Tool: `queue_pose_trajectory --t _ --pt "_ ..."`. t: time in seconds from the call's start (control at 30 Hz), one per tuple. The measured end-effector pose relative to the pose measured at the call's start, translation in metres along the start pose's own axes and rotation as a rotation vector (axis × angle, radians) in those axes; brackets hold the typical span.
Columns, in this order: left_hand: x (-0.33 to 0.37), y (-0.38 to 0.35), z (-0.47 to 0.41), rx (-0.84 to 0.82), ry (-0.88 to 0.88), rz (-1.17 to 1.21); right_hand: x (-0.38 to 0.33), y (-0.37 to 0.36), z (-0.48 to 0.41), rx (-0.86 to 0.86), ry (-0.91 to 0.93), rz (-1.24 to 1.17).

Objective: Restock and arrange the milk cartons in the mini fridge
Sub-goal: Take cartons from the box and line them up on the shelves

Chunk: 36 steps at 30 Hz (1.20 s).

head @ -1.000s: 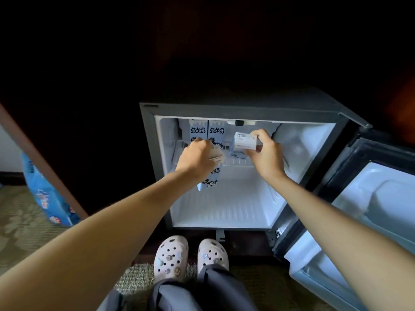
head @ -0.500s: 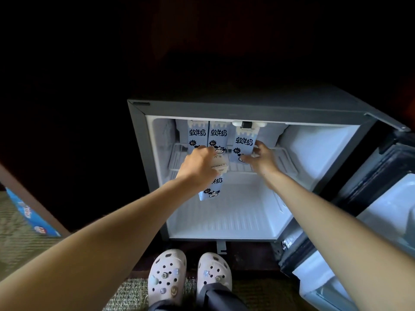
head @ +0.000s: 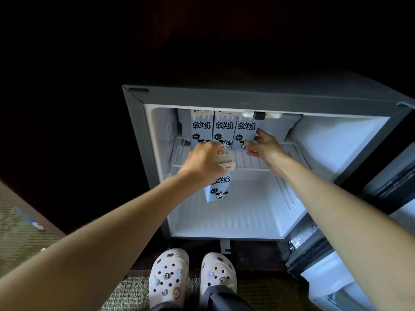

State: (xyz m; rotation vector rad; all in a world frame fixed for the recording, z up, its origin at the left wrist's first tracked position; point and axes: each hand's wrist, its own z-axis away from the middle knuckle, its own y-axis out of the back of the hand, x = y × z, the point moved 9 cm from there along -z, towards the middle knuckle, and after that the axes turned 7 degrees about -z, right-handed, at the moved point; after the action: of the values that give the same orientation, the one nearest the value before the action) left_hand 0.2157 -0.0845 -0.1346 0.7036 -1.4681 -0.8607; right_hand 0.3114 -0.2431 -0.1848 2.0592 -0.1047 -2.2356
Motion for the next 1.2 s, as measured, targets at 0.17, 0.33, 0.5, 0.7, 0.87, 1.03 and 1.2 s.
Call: queue_pose_trajectory --t 0.17,0.33,0.5,0.7,0.87,1.03,1.2 --pt "0.004 -0.002 0.002 0.011 -0.003 -0.008 -0.001 0.001 0.005 0.049 0.012 -0.008" --pt "0.015 0.008 0.011 0.058 -0.013 0.014 -0.018 0.033 0.051 0.224 0.087 0.051" --pt "0.051 0.022 0.024 0.118 -0.111 0.079 -0.009 -0.001 0.113 -0.305 -0.010 0.202" --pt "0.095 0.020 0.032 0.131 -0.258 0.046 -0.027 0.013 0.110 -0.129 0.128 0.198" --pt "0.080 -0.002 0.024 0.016 -0.271 -0.124 -0.028 0.041 0.089 0.066 0.194 0.120" --pt "0.036 -0.022 0.005 -0.034 -0.088 -0.133 -0.015 0.060 0.061 0.212 0.101 -0.041" --pt "0.013 -0.023 -0.018 -0.016 0.035 -0.133 -0.011 0.055 0.031 0.200 0.011 -0.164"
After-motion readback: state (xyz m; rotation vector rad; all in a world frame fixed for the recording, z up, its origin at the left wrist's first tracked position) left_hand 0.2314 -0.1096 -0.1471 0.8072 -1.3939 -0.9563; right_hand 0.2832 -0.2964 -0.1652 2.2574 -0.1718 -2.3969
